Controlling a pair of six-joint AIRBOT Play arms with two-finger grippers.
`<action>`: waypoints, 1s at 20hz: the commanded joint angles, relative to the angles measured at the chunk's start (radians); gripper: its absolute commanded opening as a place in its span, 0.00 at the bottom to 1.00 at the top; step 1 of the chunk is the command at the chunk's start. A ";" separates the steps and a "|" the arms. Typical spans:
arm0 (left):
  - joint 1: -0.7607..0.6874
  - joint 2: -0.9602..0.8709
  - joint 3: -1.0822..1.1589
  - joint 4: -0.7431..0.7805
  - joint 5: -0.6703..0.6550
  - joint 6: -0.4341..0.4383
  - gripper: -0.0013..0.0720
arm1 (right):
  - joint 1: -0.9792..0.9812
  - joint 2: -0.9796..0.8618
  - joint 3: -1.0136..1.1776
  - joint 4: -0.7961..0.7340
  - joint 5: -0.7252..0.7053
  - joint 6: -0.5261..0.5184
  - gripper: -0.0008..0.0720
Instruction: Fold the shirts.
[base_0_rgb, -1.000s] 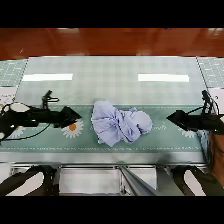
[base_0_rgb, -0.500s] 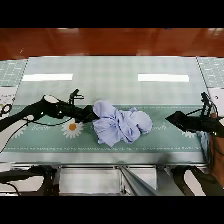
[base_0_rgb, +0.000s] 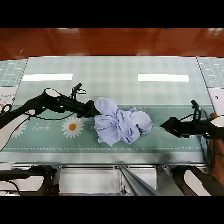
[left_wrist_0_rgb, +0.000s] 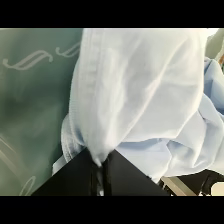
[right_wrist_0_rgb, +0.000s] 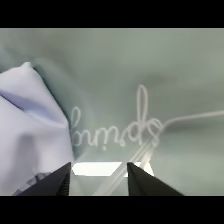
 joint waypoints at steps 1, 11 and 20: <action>0.002 -0.001 0.007 0.004 -0.008 0.000 0.04 | 0.004 -0.168 0.000 0.219 0.002 -0.181 0.58; 0.010 -0.001 0.011 0.005 -0.008 0.026 0.04 | 0.349 -0.369 0.230 0.255 -0.084 -0.158 0.04; 0.225 0.153 0.448 0.016 -0.210 0.074 0.04 | 0.346 -0.229 0.912 -0.171 0.095 0.084 0.05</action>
